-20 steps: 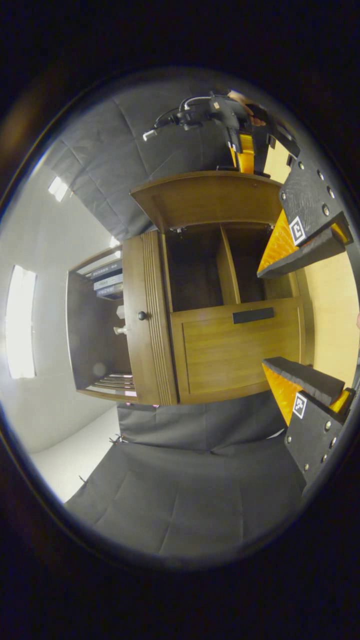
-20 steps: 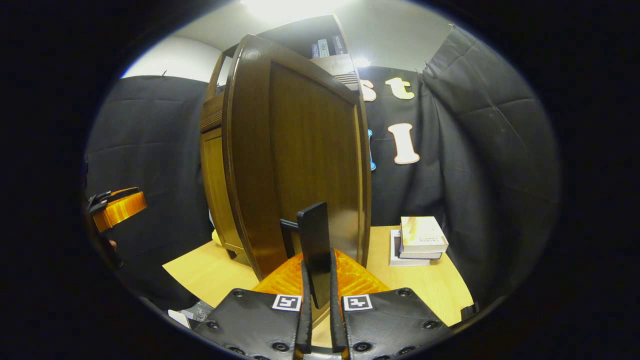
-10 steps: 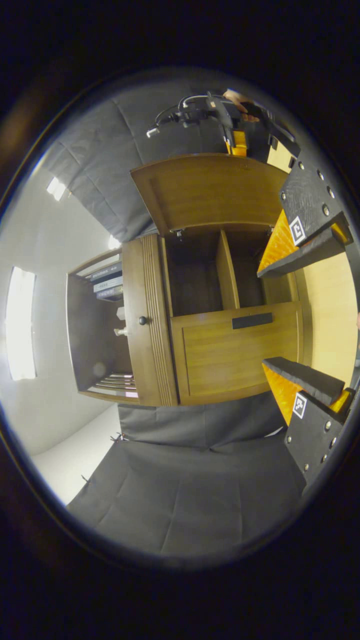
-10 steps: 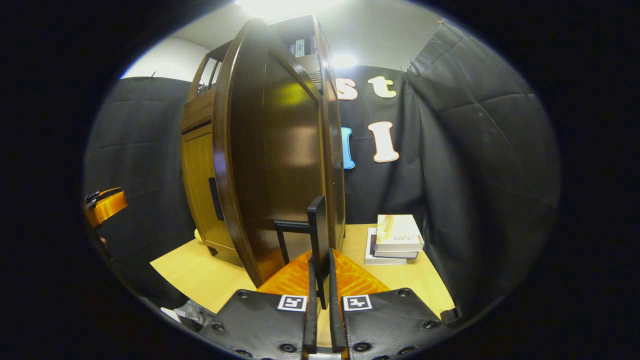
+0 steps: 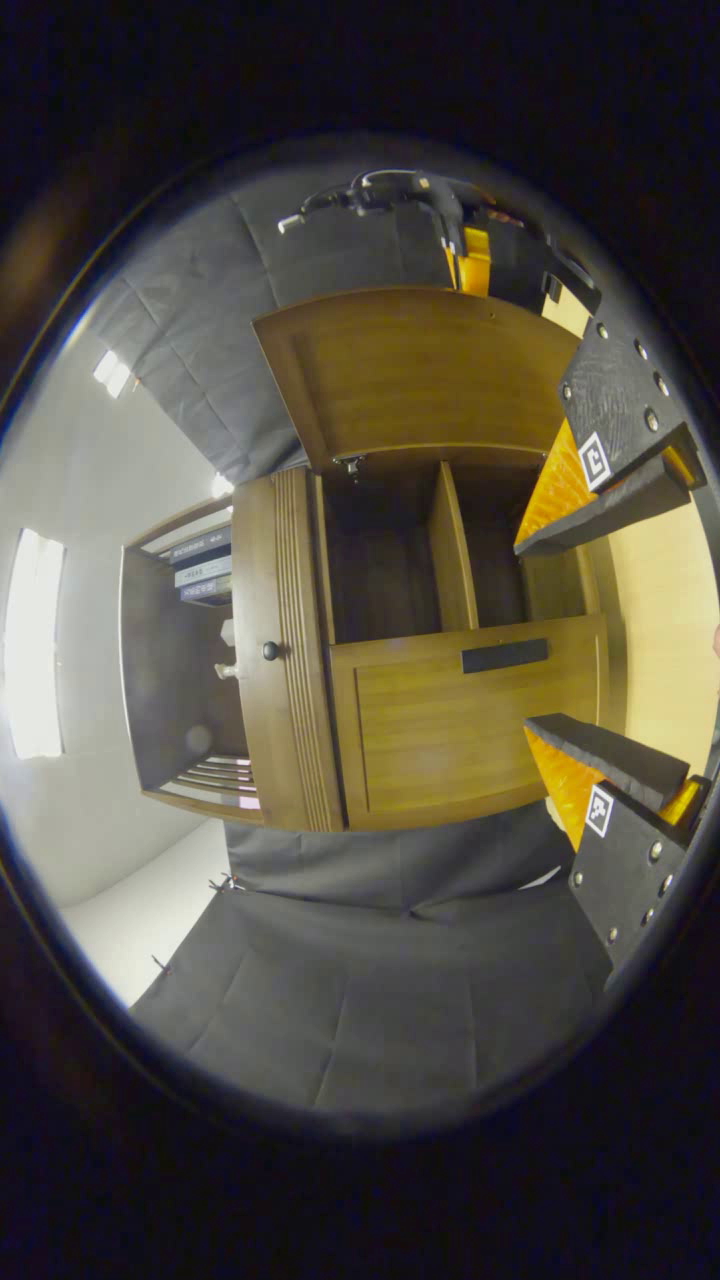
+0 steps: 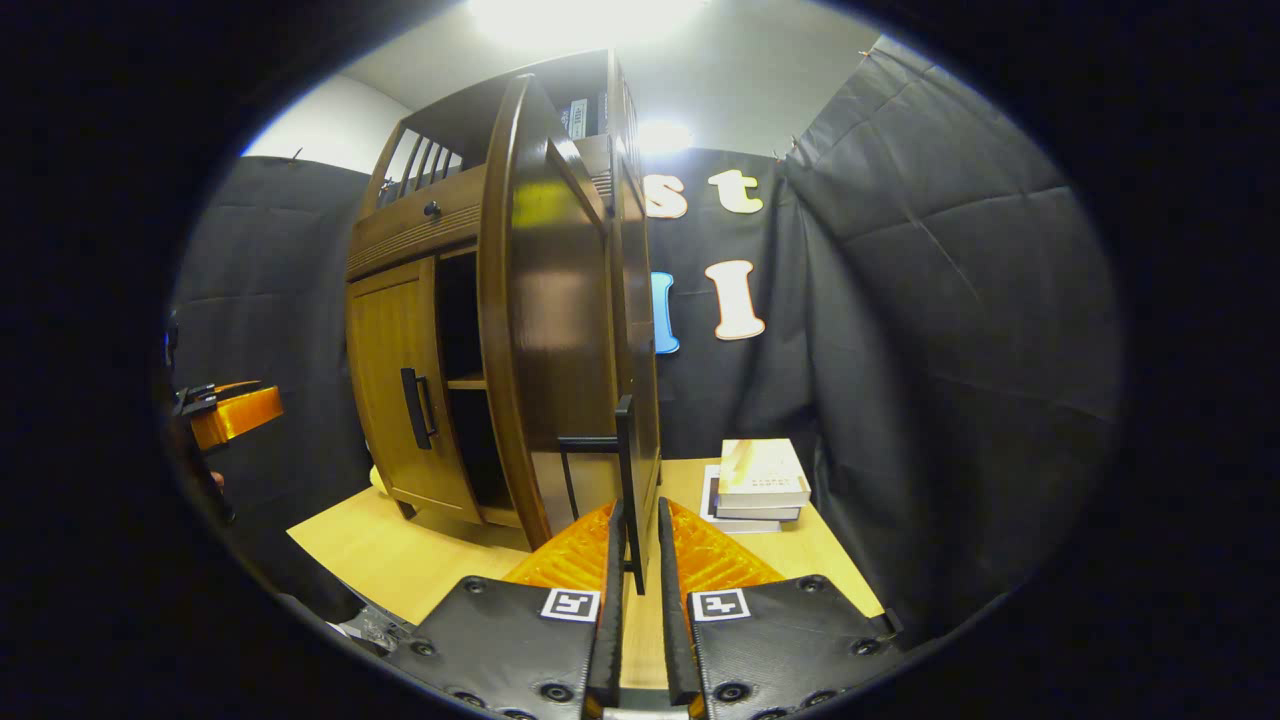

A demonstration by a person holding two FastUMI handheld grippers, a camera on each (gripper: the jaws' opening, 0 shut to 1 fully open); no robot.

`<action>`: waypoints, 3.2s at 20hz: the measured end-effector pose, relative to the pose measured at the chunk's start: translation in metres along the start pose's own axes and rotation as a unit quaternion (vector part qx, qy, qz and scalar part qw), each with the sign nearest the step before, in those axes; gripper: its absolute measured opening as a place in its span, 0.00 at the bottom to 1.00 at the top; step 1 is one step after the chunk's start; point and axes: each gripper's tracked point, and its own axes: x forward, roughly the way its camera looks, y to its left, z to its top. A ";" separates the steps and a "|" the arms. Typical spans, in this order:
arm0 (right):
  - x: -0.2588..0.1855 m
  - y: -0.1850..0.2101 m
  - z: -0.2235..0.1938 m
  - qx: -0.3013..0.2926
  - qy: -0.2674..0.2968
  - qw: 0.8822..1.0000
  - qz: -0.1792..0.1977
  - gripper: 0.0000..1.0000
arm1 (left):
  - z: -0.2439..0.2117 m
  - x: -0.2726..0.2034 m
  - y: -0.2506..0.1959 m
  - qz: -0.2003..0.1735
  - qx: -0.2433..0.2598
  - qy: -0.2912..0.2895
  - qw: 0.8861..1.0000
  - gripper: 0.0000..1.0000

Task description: Open the right door of the double-door shoe cabinet with the right hand, and open the left door with the left hand.

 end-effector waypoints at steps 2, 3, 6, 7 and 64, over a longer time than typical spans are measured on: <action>-0.015 -0.004 0.009 -0.006 -0.013 1.000 -0.020 0.40 | 0.002 0.007 -0.003 -0.004 -0.008 -0.002 1.000 0.92; -0.026 -0.006 0.013 -0.007 -0.022 0.999 -0.029 0.53 | 0.001 0.009 -0.005 -0.007 -0.012 -0.002 1.000 0.92; -0.052 -0.012 0.029 -0.005 -0.049 0.996 -0.077 0.92 | 0.003 0.018 -0.005 -0.004 -0.023 -0.007 1.000 0.92; -0.059 -0.011 0.031 0.000 -0.054 0.995 -0.086 0.96 | 0.002 0.021 -0.005 -0.003 -0.025 -0.006 1.000 0.92; -0.067 0.065 0.010 -0.008 -0.041 0.998 -0.048 0.95 | 0.015 -0.064 0.011 0.000 -0.066 0.038 0.997 0.19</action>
